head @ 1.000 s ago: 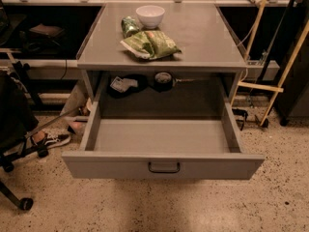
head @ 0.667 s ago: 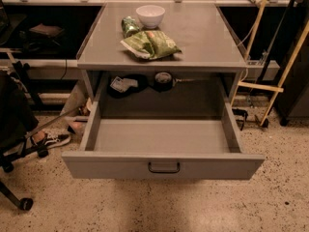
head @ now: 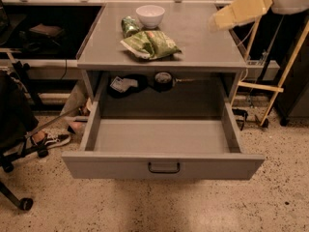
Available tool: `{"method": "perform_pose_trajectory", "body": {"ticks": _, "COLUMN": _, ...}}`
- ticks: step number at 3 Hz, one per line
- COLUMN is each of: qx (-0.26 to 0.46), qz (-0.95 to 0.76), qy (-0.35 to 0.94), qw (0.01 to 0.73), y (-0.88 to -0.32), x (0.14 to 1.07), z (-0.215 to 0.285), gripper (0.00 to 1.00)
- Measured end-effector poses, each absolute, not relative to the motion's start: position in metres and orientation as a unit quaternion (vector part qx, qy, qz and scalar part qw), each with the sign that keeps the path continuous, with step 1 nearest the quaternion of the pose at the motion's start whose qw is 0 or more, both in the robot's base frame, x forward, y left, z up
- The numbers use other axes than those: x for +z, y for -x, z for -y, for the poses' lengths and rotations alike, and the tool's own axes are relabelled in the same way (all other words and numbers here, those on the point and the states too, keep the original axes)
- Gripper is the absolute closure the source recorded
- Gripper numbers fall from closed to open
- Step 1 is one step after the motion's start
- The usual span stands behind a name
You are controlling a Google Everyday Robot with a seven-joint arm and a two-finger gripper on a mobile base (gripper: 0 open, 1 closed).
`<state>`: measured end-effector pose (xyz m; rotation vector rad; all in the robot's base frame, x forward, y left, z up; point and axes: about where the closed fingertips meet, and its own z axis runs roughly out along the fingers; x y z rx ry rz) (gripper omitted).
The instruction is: Pick green jalapeno chip bag from top drawer and place on counter
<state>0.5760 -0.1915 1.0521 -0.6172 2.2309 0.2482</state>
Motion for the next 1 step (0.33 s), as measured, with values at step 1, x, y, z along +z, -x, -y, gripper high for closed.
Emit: {"method": "perform_pose_trajectory", "body": {"ticks": 1, "qx": 0.102, "qz": -0.888, "qy": 0.251, "qw": 0.371, "y": -0.5656, "x": 1.043, "z": 0.1894, "gripper": 0.0}}
